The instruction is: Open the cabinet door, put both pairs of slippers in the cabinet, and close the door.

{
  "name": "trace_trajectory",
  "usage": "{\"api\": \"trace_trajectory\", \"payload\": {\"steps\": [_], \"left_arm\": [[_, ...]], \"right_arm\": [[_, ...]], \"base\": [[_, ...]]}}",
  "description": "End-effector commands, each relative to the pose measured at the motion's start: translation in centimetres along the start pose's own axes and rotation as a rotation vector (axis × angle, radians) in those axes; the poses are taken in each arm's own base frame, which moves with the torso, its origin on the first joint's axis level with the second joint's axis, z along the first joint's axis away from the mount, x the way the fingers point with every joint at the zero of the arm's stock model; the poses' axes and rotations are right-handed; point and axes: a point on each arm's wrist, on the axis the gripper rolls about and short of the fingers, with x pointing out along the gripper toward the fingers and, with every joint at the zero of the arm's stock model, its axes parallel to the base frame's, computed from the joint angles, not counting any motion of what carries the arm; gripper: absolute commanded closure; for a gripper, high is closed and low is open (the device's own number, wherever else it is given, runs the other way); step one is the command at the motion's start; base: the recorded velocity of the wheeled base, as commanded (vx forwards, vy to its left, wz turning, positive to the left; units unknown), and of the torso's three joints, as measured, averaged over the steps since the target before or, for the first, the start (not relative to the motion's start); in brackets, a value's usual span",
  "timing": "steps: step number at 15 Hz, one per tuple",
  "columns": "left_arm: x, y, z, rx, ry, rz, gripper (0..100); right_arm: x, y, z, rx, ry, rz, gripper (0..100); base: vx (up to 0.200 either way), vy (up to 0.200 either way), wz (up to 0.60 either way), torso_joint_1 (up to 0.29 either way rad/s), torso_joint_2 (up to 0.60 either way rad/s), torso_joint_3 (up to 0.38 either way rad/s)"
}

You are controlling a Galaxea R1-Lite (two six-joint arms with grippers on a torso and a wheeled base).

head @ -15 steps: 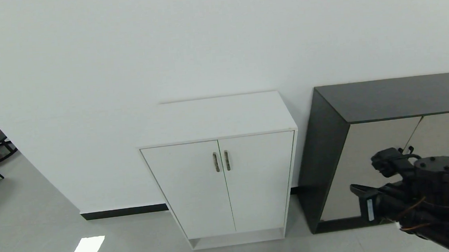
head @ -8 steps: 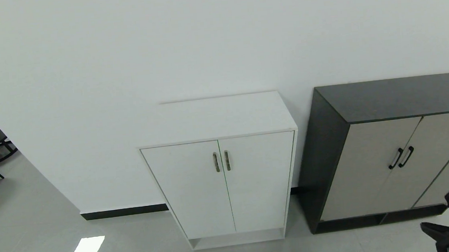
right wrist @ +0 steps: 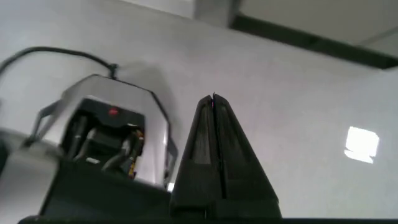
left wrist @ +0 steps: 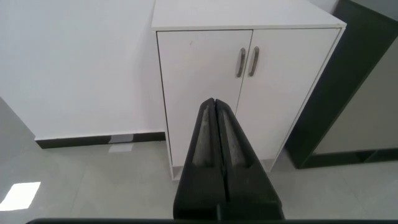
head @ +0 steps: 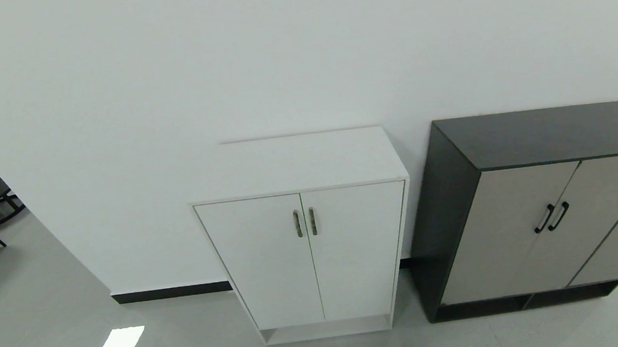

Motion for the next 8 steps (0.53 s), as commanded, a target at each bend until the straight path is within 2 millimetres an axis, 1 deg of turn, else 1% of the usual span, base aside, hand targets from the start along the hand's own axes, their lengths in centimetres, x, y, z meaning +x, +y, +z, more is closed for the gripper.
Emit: {"api": "trace_trajectory", "payload": {"steps": [1,3,4,8], "left_arm": [[0.0,0.0,0.0,-0.001,0.001,0.0,100],[0.0,0.0,0.0,-0.003,0.001,0.0,100],[0.0,0.0,0.0,-0.003,0.001,-0.002,100],[0.0,0.0,0.0,-0.001,0.001,0.0,100]], "right_arm": [[-1.0,0.1,-0.4,0.009,-0.107,0.008,100],[-0.8,0.2,-0.9,0.044,-0.098,0.056,100],[-0.9,0.2,-0.9,0.089,-0.112,0.048,100],[-2.3,0.2,-1.7,0.158,-0.31,-0.084,100]], "base": [[0.0,0.0,0.0,0.0,0.0,0.0],[0.0,0.0,0.0,0.0,0.0,0.0],[0.0,0.0,0.0,0.0,0.0,0.0],[0.0,0.0,0.0,0.0,0.0,0.0]]}}
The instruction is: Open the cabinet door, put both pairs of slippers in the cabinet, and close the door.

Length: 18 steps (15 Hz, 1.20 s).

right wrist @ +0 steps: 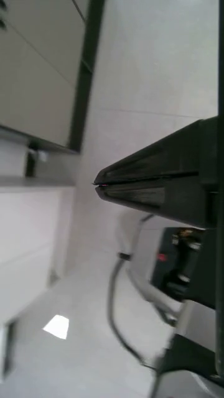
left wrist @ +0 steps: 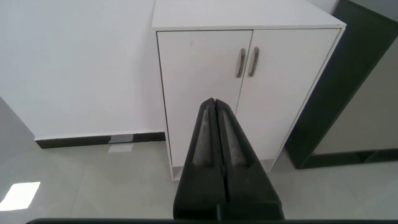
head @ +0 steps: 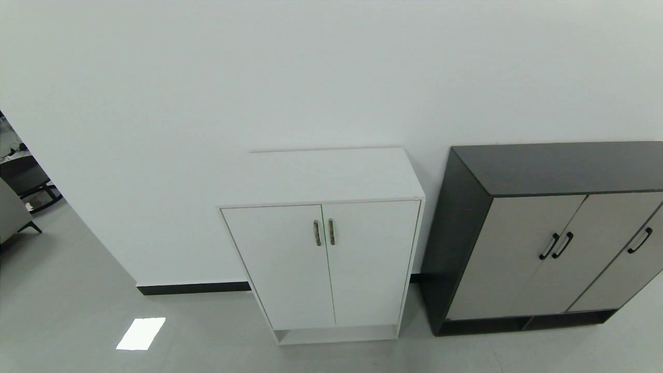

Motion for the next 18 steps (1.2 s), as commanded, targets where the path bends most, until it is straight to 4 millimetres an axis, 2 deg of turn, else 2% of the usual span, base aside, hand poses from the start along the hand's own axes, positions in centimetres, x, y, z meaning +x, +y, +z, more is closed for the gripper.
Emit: {"api": "trace_trajectory", "payload": {"steps": [1,4,8,9,11,14,18], "left_arm": [[0.0,0.0,0.0,0.0,0.001,0.0,100],[0.0,0.0,0.0,0.001,0.001,0.0,100],[0.0,0.0,0.0,0.004,0.001,-0.001,100],[0.0,0.0,0.0,0.004,0.001,-0.001,100],[0.0,0.0,0.0,0.004,0.001,-0.001,100],[0.0,0.0,0.0,0.004,0.001,-0.001,100],[0.0,0.0,0.0,0.004,0.001,-0.003,100]], "right_arm": [[-1.2,0.1,-0.5,0.03,-0.168,-0.095,100],[-2.3,0.2,-1.1,0.023,-0.33,-0.114,100],[-2.3,0.2,-1.1,0.031,-0.327,-0.145,100],[-2.3,0.3,-1.1,0.051,-0.325,-0.226,100],[-2.4,0.4,-1.2,0.06,-0.343,-0.26,100],[-2.7,0.4,-1.5,0.052,-0.402,-0.17,100],[-2.8,0.5,-1.6,0.051,-0.422,-0.189,100]], "base": [[0.0,0.0,0.0,0.0,0.0,0.0],[0.0,0.0,0.0,0.0,0.0,0.0],[0.0,0.0,0.0,0.0,0.0,0.0],[0.0,0.0,0.0,0.0,0.0,0.0],[0.0,0.0,0.0,0.0,0.0,0.0],[0.0,0.0,0.0,0.0,0.0,0.0],[0.0,0.0,0.0,0.0,0.0,0.0]]}}
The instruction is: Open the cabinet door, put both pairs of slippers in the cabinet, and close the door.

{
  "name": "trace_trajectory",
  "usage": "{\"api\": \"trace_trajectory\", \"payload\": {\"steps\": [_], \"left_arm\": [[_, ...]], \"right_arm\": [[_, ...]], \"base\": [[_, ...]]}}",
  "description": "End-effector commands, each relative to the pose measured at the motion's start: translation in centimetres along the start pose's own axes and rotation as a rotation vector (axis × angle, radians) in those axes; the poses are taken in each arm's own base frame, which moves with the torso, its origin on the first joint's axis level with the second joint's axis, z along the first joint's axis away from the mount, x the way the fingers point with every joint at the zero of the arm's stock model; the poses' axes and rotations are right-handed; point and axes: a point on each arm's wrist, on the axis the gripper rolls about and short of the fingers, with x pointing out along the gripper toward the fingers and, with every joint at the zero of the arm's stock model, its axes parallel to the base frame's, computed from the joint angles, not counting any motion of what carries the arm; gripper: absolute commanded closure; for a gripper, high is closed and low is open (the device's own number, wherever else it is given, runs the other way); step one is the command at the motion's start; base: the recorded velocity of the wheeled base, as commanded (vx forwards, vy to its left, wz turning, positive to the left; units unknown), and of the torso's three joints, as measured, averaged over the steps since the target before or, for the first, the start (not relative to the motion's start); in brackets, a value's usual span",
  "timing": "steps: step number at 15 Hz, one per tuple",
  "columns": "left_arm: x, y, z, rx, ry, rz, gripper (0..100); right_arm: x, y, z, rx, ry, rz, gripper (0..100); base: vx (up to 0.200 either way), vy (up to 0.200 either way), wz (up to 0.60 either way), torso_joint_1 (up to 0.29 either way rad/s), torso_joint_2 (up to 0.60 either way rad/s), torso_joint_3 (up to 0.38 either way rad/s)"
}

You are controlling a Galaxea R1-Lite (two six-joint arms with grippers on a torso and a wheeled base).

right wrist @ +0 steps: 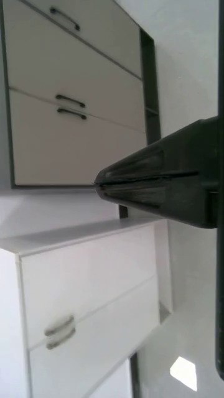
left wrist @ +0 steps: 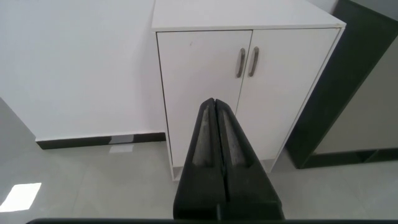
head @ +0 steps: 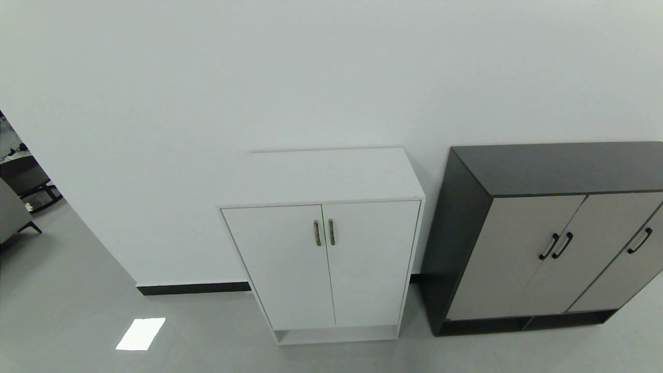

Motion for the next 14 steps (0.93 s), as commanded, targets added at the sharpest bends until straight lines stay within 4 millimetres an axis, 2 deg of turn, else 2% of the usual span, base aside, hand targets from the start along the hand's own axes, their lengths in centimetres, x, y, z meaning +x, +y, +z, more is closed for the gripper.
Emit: {"api": "trace_trajectory", "payload": {"steps": [1,14], "left_arm": [[0.01,0.0,0.0,0.0,0.001,-0.001,100],[0.01,0.0,0.0,0.0,0.001,-0.001,100]], "right_arm": [[-0.09,0.0,-0.03,-0.001,-0.011,0.001,100],[-0.09,0.0,-0.04,-0.007,-0.01,-0.001,100]], "base": [[0.0,0.0,0.0,0.0,0.0,0.0],[0.0,0.0,0.0,0.0,0.0,0.0]]}}
